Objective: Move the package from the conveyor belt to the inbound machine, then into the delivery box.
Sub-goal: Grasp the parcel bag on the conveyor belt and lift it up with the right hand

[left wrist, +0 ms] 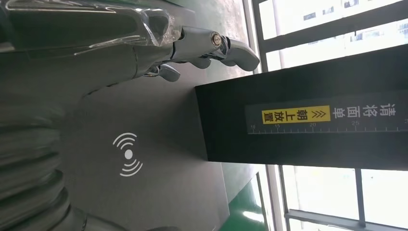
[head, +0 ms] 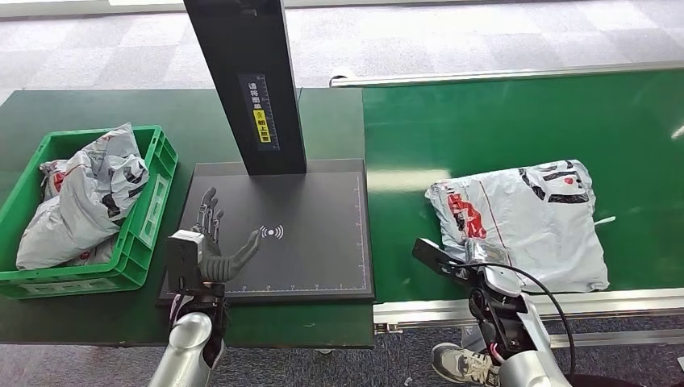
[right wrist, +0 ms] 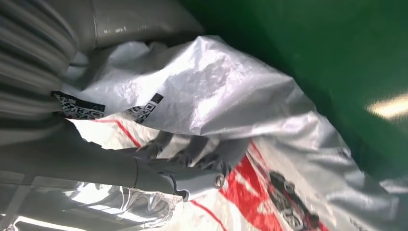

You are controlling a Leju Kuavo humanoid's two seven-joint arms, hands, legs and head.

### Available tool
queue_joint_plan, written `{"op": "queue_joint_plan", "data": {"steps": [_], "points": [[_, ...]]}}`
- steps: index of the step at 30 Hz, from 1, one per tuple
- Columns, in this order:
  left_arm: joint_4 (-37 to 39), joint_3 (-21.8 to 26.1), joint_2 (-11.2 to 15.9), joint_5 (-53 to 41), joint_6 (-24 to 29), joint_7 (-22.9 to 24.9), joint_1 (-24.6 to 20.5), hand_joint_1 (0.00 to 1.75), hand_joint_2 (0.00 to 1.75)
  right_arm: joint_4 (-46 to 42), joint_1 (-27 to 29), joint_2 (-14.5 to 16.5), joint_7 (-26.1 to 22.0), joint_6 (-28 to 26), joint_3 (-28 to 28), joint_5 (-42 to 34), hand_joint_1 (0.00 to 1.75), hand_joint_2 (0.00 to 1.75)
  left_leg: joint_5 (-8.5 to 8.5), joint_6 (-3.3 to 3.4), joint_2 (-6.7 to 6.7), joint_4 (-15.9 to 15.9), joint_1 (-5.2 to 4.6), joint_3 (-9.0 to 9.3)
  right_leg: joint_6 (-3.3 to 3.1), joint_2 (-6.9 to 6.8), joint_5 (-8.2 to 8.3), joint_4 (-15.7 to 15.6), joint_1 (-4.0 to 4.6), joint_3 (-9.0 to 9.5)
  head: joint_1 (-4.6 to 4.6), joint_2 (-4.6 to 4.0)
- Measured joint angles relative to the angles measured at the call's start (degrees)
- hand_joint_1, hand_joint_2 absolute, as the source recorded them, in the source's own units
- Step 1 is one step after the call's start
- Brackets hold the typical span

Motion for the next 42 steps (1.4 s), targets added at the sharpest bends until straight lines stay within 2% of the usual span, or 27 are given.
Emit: {"op": "queue_joint_plan", "data": {"steps": [5,8,11,21,23,28,31,35,42], "points": [[0.0,0.1,0.0,-0.1,-0.2,0.1,0.1,0.00,1.75,0.1,-0.3,0.2,-1.0,-2.8,-0.1,-2.0,1.75,1.75,0.00,0.00,0.00,0.0,0.00,0.00,0.00,0.00,0.00,0.0,0.00,0.01,0.00,0.01],[0.0,0.3,0.0,-0.2,-0.4,0.2,0.3,0.00,1.75,-0.3,-0.3,0.7,-3.6,-5.8,-0.8,-5.5,1.75,1.75,0.00,0.00,0.01,0.0,0.00,-0.01,0.00,0.00,0.00,0.0,0.00,0.00,0.00,0.00],[-0.1,0.6,0.0,-0.2,-0.4,0.2,0.5,0.00,1.75,-1.6,-0.3,1.5,-8.3,-7.7,-2.1,-11.0,1.75,1.75,0.00,0.00,0.02,0.0,0.00,-0.01,0.00,0.00,0.00,0.0,0.00,0.00,0.00,0.01],[0.0,1.0,0.1,1.0,-0.3,-1.9,0.4,0.00,1.75,-11.0,-0.3,4.3,-30.1,-15.5,-6.1,-35.9,1.75,1.75,0.00,0.00,0.02,0.0,0.00,-0.01,0.00,0.00,0.00,0.0,0.00,-0.01,0.00,0.01],[0.0,1.1,0.1,1.2,-0.2,-2.2,0.2,0.00,1.75,-12.5,-0.2,4.8,-32.4,-16.0,-6.6,-38.7,1.75,1.75,0.00,0.00,0.02,0.0,0.00,-0.01,0.00,0.00,0.00,0.0,0.00,-0.01,0.00,0.01],[0.0,1.4,0.1,1.4,0.0,-2.6,-0.2,0.00,1.75,-14.7,0.0,5.6,-34.5,-16.7,-7.0,-41.5,1.75,1.75,0.00,0.00,0.01,0.0,0.00,-0.01,0.00,0.00,0.00,0.0,0.00,-0.01,0.00,0.01],[0.3,1.5,0.1,-0.6,3.7,-3.7,-0.6,0.00,1.75,-17.2,0.5,6.5,-38.9,-19.6,-7.0,-46.1,1.75,1.75,0.00,0.00,0.03,0.0,0.00,-0.01,0.00,0.00,0.00,0.0,0.01,-0.03,-0.01,0.00],[0.5,1.4,-0.3,-4.7,12.2,-6.1,-1.5,0.00,1.75,-21.9,0.8,8.1,-42.1,-20.5,-5.1,-49.5,1.75,1.75,0.00,0.00,0.06,0.0,0.01,-0.01,0.00,0.01,0.00,0.0,0.01,-0.03,0.01,-0.01],[-1.7,1.0,-1.2,2.0,14.0,-9.0,-1.9,0.00,1.75,-24.1,-2.0,10.8,-42.9,-16.3,5.7,-48.9,1.75,1.75,0.02,-0.02,0.06,0.0,0.01,-0.01,0.00,0.02,0.00,0.0,0.02,-0.02,0.00,0.01]]}}
